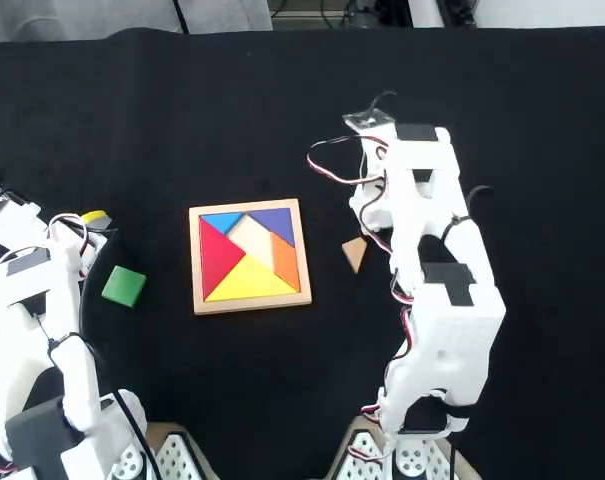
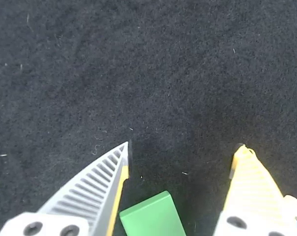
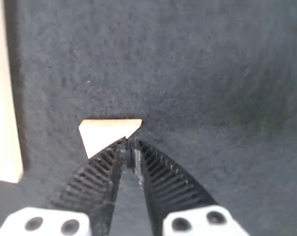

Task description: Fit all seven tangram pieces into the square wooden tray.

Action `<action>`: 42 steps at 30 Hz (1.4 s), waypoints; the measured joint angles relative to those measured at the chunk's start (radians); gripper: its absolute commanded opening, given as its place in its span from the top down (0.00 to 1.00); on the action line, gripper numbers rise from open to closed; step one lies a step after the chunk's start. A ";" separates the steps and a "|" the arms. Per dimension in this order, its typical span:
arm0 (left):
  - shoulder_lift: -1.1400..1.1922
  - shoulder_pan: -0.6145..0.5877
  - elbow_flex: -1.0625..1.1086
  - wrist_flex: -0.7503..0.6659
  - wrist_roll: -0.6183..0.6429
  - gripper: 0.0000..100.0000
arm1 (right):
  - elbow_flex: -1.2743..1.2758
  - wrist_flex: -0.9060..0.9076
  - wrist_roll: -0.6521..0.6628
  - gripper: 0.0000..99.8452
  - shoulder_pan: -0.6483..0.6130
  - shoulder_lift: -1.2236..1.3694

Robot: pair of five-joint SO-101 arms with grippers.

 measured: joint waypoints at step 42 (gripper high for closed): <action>0.000 0.003 0.000 0.000 -0.023 0.67 | 0.104 -0.038 -0.600 0.76 -0.198 -0.132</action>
